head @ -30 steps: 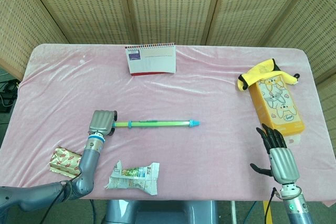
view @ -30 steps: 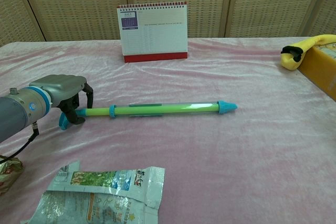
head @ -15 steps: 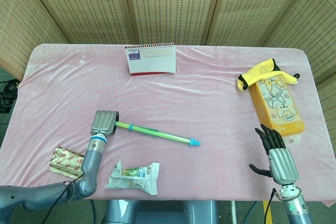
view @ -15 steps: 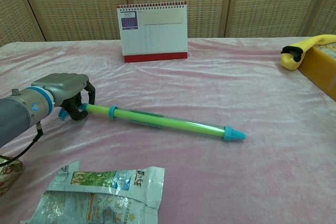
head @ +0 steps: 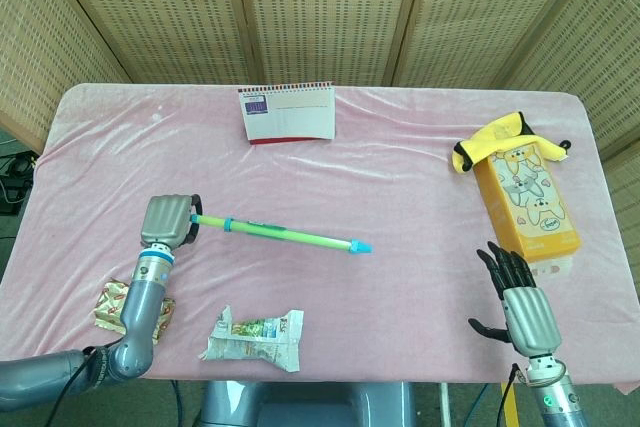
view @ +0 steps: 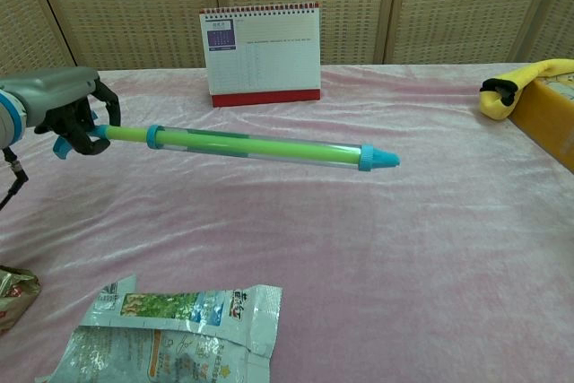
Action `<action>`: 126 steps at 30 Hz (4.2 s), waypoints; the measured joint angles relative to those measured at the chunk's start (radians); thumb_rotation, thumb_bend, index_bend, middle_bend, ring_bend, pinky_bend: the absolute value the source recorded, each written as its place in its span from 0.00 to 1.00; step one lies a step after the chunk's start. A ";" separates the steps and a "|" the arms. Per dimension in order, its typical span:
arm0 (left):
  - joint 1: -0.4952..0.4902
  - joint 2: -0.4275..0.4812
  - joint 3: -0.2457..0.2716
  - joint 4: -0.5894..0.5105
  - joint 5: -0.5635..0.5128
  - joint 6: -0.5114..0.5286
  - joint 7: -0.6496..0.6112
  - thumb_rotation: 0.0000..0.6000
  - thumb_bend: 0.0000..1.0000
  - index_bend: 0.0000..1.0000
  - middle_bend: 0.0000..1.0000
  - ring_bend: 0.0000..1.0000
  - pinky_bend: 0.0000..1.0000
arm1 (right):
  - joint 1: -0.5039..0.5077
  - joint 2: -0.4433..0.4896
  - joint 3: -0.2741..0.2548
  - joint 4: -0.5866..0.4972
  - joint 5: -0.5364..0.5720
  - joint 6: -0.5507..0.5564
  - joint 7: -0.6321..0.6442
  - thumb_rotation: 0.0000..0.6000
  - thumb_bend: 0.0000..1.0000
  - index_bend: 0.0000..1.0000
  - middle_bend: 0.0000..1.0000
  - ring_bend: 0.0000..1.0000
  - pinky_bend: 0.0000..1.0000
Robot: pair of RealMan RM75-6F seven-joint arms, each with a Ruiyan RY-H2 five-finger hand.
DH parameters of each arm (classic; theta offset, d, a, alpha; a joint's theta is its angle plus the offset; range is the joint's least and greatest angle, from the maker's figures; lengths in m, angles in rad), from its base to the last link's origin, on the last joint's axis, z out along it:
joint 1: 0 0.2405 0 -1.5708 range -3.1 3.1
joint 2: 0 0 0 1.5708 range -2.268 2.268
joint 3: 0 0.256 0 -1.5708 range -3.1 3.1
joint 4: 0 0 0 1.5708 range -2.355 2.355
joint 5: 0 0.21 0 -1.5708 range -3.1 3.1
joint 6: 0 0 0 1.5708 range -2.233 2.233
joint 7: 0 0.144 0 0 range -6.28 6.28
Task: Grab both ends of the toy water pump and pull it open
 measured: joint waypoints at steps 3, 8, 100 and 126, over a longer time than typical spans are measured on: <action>0.002 0.047 -0.015 -0.059 -0.029 0.013 0.004 1.00 0.68 0.84 0.97 0.87 0.82 | 0.004 -0.002 0.011 -0.026 0.015 -0.005 -0.046 1.00 0.20 0.21 0.51 0.52 0.34; -0.005 0.087 -0.029 -0.122 -0.074 0.034 0.021 1.00 0.68 0.84 0.97 0.87 0.82 | 0.019 -0.004 0.039 -0.101 0.025 -0.007 -0.145 1.00 0.20 0.26 0.89 0.88 0.60; -0.104 0.177 0.101 -0.267 -0.240 0.101 -0.048 1.00 0.68 0.84 0.97 0.87 0.82 | 0.310 -0.334 0.208 -0.220 0.462 0.001 -0.743 1.00 0.43 0.71 1.00 1.00 0.69; -0.016 0.269 0.167 -0.197 -0.116 0.057 -0.139 1.00 0.69 0.84 0.97 0.87 0.82 | 0.268 -0.218 0.228 -0.243 0.480 0.027 -0.691 1.00 0.44 0.71 1.00 1.00 0.69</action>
